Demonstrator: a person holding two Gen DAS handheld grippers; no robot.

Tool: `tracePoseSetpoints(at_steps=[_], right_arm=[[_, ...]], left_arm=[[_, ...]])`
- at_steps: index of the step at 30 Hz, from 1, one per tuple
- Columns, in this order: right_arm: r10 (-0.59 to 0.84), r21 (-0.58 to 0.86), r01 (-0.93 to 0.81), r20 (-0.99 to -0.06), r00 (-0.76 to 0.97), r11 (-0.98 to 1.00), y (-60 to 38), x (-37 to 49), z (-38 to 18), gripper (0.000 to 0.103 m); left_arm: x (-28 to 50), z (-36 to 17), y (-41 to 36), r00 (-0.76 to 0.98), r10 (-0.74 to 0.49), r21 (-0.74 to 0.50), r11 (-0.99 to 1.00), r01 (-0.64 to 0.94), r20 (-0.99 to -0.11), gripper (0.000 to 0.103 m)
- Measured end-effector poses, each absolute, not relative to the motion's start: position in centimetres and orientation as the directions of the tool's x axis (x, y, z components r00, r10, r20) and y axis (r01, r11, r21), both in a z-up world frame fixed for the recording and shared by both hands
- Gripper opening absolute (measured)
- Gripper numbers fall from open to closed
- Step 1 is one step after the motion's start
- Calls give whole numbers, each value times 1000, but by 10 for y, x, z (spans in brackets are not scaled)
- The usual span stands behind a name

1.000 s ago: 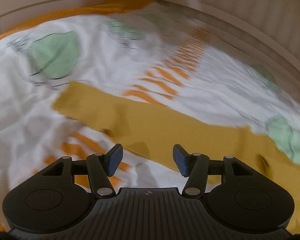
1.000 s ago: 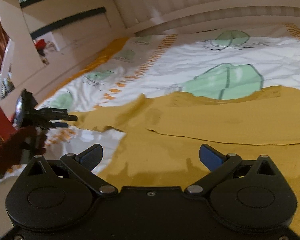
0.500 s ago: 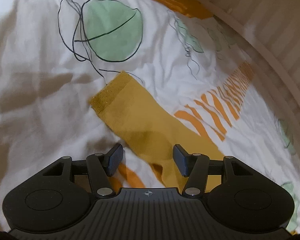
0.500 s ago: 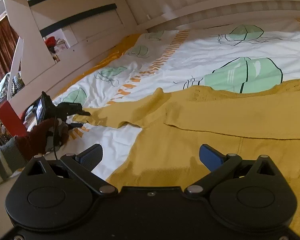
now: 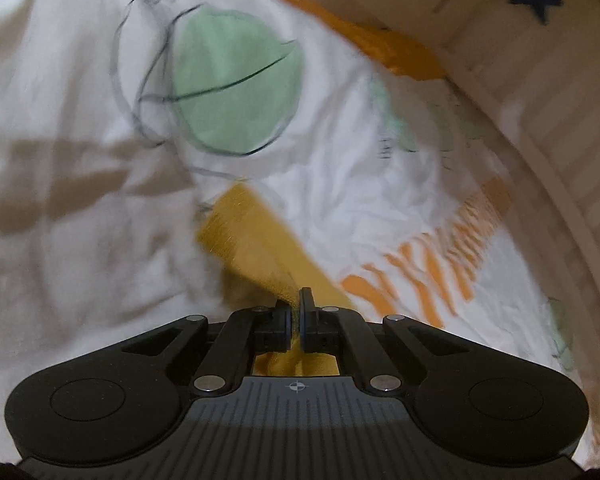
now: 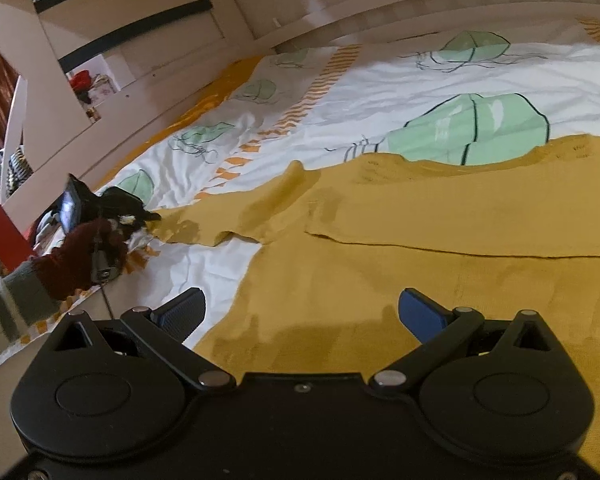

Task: Fold small clothes
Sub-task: 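Lift the held sleeve and lay it across the body, open left gripper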

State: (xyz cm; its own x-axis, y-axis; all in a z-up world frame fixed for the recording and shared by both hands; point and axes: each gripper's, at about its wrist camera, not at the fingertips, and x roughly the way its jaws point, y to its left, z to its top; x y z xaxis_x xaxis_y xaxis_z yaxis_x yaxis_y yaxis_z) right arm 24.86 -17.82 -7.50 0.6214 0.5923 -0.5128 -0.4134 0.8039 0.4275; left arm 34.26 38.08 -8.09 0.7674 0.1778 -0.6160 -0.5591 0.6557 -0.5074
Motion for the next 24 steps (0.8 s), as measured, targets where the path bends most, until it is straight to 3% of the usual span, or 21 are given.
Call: tracePoseSetpoints(at_steps=[5, 14, 19, 24], right_arm=[[566, 411, -393, -528, 633, 823, -187, 251, -71, 102], [489, 408, -291, -562, 667, 865, -218, 261, -58, 102], [417, 394, -209, -576, 703, 895, -247, 267, -53, 102], [352, 392, -129, -576, 737, 911, -279, 274, -46, 102]], left_arm=[[341, -25, 335, 826, 134, -438, 795, -419, -547, 3], [340, 89, 184, 906, -149, -406, 913, -27, -396, 3], [351, 99, 87, 870, -317, -434, 890, 136, -377, 3], [373, 74, -1, 809, -416, -446, 868, 218, -414, 3]])
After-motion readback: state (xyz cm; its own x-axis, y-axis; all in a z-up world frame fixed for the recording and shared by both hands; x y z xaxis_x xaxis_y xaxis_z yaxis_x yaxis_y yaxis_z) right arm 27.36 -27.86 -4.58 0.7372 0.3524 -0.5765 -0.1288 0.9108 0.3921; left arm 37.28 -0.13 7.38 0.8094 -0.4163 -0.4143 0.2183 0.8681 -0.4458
